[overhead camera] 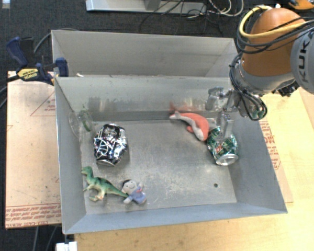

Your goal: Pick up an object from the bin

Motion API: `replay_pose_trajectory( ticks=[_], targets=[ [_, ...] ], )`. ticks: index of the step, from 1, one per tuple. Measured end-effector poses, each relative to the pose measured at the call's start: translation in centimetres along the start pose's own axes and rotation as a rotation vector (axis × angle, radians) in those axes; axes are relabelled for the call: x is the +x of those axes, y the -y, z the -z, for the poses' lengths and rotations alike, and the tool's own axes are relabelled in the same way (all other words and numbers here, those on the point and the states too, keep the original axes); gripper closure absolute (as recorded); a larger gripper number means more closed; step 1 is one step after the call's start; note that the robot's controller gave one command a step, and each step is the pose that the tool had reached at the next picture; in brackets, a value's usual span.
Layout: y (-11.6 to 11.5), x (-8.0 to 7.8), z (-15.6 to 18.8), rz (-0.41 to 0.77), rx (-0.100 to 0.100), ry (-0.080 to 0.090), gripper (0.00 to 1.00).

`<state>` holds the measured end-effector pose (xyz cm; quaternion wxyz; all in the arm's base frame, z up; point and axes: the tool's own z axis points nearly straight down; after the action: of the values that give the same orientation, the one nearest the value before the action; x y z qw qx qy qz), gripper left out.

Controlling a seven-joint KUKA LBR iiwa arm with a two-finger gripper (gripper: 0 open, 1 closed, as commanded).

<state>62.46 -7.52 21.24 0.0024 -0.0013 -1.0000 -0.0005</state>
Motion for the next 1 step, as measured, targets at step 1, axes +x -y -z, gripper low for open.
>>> replay_pose_trajectory(
  ticks=[1],
  targets=[
    [-0.07,-0.11,0.53,0.003,0.001,0.007,0.0]
  ],
)
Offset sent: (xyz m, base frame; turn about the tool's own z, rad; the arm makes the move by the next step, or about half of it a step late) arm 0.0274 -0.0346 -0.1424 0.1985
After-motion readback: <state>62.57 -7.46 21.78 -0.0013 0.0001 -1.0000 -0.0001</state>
